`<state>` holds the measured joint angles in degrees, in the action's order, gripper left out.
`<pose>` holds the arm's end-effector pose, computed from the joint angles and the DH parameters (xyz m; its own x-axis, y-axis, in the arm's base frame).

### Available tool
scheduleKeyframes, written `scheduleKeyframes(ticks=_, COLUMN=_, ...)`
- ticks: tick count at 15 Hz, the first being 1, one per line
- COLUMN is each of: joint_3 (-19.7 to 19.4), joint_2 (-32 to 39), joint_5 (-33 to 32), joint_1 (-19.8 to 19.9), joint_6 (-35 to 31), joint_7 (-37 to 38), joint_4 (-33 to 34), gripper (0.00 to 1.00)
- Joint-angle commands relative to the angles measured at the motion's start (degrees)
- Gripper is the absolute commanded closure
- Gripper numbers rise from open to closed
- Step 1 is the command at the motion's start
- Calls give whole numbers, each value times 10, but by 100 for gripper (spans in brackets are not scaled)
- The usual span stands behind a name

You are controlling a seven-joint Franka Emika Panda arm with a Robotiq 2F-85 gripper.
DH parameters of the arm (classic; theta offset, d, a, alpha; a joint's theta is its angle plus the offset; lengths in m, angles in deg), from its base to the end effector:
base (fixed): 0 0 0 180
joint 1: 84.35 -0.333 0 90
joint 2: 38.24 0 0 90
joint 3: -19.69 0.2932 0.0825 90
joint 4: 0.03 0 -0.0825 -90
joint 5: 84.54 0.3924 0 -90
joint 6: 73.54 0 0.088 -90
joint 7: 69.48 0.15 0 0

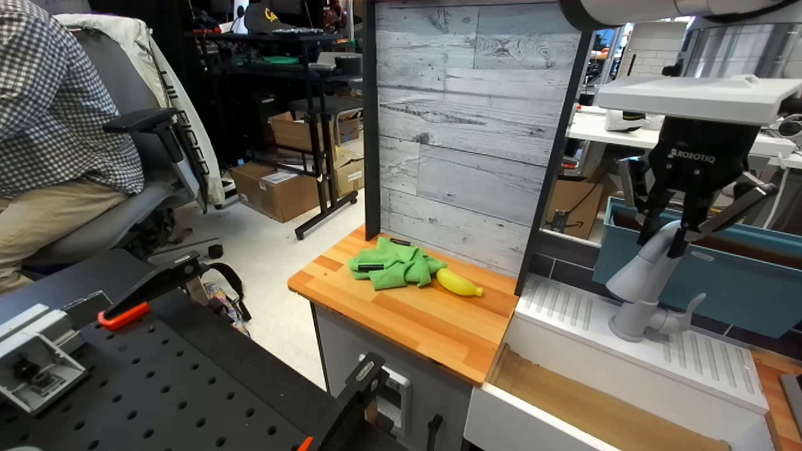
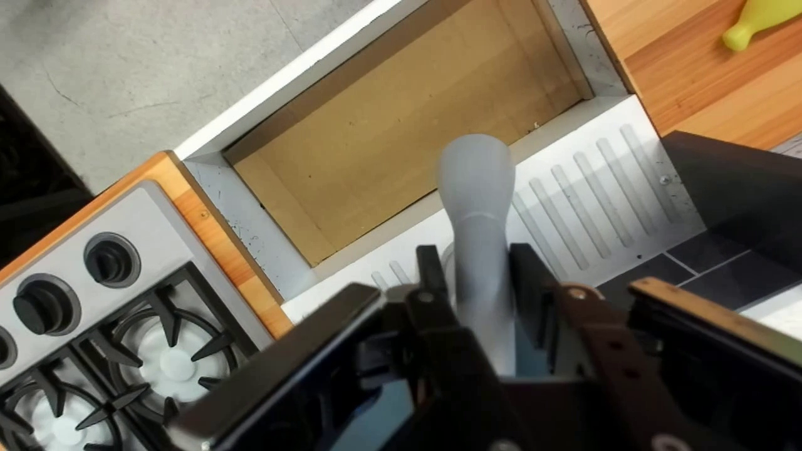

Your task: Slide the tap slightly to the center of the sink

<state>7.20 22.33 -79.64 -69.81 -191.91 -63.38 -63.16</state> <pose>0.6837 -0.2966 0.1091 0.8642 -0.4994 -0.0620 -0.4897 -0.8629 0.1247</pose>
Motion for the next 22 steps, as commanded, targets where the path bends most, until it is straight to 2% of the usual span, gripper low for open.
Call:
scheduleKeyframes(ticks=1, joint_3=-1, joint_2=19, joint_5=-32, joint_1=24, joint_6=24, joint_7=-29, joint_4=49, gripper=36)
scheduleKeyframes(ticks=5, joint_3=-3, joint_2=23, joint_5=-44, joint_1=24, joint_6=23, joint_7=-34, joint_4=52, gripper=6)
scheduleKeyframes(ticks=6, joint_3=-3, joint_2=24, joint_5=-47, joint_1=25, joint_6=22, joint_7=-34, joint_4=55, gripper=2)
scheduleKeyframes(ticks=11, joint_3=0, joint_2=23, joint_5=-61, joint_1=24, joint_6=16, joint_7=-42, joint_4=50, gripper=0)
scheduleKeyframes(ticks=12, joint_3=-6, joint_2=18, joint_5=-52, joint_1=18, joint_6=14, joint_7=-49, joint_4=41, gripper=0)
scheduleKeyframes(ticks=22, joint_3=15, joint_2=-58, joint_5=-20, joint_1=24, joint_6=-65, joint_7=-104, joint_4=-84, gripper=0)
